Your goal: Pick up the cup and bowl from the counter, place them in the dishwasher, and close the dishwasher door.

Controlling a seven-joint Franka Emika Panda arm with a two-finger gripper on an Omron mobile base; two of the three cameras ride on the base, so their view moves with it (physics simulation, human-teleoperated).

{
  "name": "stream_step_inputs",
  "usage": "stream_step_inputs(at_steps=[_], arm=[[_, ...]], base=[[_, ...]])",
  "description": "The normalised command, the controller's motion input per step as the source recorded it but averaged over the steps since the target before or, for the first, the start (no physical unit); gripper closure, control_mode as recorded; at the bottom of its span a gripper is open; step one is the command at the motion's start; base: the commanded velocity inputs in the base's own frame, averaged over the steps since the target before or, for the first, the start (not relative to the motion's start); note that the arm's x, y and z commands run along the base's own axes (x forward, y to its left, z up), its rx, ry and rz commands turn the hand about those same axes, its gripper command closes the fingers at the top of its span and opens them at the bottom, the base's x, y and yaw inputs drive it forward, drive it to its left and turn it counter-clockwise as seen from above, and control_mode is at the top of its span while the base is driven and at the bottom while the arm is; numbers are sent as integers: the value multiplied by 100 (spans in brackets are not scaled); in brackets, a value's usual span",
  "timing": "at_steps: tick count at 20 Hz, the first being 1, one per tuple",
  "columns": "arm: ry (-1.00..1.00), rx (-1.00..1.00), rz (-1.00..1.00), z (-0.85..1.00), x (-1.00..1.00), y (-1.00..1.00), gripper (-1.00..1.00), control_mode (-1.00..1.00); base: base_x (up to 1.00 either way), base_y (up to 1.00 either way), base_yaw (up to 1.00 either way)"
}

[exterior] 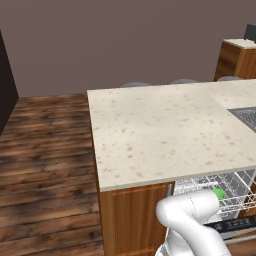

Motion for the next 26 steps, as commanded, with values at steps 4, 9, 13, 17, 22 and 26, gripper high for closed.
stream_step_inputs(at_steps=[4, 9, 13, 17, 22, 26], arm=[[0, -15, 0, -14, 100, -28, -100, -100], [-2, -13, 0, -17, 100, -28, -100, -100], [-4, -12, 0, -22, 100, -28, -100, -100], [-6, -10, 0, -33, 100, -34, -100, -100], [-9, -7, 0, -41, 100, -39, -100, -100], [-12, -5, 0, -51, 86, -43, -100, -100]], base=[[0, 0, 0], [0, 0, 0], [0, 0, 0], [0, 0, 0], [0, 0, 0], [0, 0, 0]])
